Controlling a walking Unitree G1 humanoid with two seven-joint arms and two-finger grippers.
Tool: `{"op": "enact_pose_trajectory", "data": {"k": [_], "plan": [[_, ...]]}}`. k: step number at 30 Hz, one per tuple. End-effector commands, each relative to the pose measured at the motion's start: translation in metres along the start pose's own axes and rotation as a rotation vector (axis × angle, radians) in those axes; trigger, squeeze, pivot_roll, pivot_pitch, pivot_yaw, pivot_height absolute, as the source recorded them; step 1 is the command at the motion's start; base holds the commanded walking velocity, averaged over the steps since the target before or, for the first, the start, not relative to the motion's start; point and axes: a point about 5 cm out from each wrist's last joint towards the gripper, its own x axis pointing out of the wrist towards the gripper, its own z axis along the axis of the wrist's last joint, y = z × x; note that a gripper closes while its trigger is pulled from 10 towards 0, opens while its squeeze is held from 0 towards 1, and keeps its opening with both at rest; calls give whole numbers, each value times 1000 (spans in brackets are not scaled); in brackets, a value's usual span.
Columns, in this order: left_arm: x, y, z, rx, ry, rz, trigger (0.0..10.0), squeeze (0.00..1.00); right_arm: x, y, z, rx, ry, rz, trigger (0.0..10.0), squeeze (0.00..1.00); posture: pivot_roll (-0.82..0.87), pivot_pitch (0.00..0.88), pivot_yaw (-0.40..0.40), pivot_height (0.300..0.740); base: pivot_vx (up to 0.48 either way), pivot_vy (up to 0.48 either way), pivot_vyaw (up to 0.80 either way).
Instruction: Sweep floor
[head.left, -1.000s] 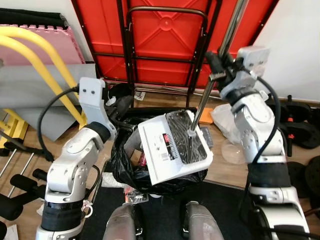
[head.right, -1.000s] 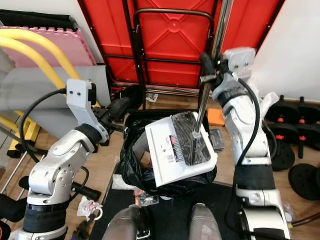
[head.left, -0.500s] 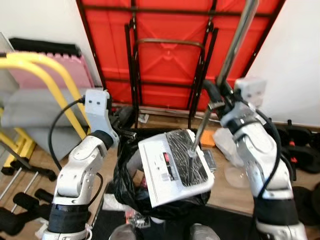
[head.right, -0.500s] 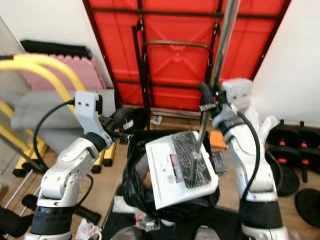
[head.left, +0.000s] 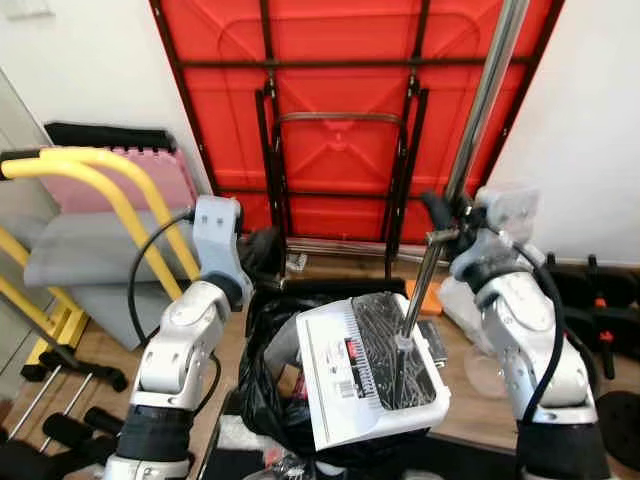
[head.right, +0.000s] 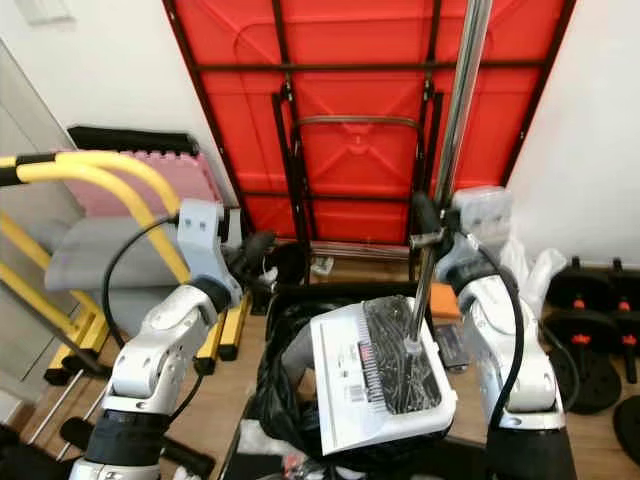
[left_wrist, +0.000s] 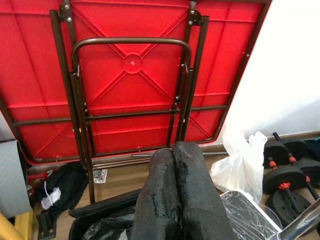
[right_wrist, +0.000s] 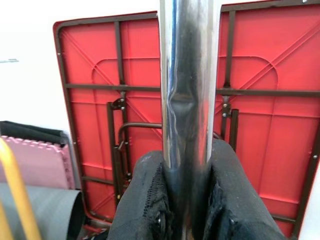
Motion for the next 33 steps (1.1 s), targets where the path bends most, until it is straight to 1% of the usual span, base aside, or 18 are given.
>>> {"op": "enact_pose_trajectory", "data": {"k": [1,5,9,11,15,24,25,26,31,32,33], "plan": [[-2,0,-3,13,8,-8,10000,0,-1,3,7,-2,-35,13,10000,0,-4,0,5,740,0,0,0],[-1,-4,-4,15,1,-47,10000,0,-2,3,6,-4,-29,13,10000,0,-7,0,4,740,0,0,0],[0,-4,-5,34,-2,-49,10000,0,-2,3,5,-6,-23,13,10000,0,-9,0,2,740,480,0,0],[1,-2,-3,9,-11,-26,10000,0,-3,3,5,-8,-19,14,10000,0,-11,0,1,740,431,0,0],[2,-2,-2,-5,-21,-23,10000,0,-3,3,4,-13,-14,18,10000,0,-15,0,-1,740,0,0,0],[4,-5,-3,-8,-32,-18,10000,0,-5,3,4,-22,-6,23,10000,0,-20,0,-5,740,0,0,0],[4,-6,-4,-5,-22,-22,10000,0,-5,3,4,-24,-5,24,10000,0,-21,0,-4,740,0,0,0],[4,-8,-3,-6,-31,-44,10000,0,-5,3,4,-25,-4,25,10000,0,-21,0,-6,740,0,0,0],[5,-10,-3,-3,-35,-53,10000,0,-5,3,4,-29,-4,26,10000,0,-23,0,-6,740,480,0,0],[5,-9,-2,-18,-51,-40,10000,0,-6,2,4,-30,-4,25,10000,0,-23,0,-6,740,435,0,0],[5,-7,-2,-16,-49,-22,10000,0,-6,2,4,-31,-3,24,10000,0,-23,0,-7,740,0,0,0]]}}
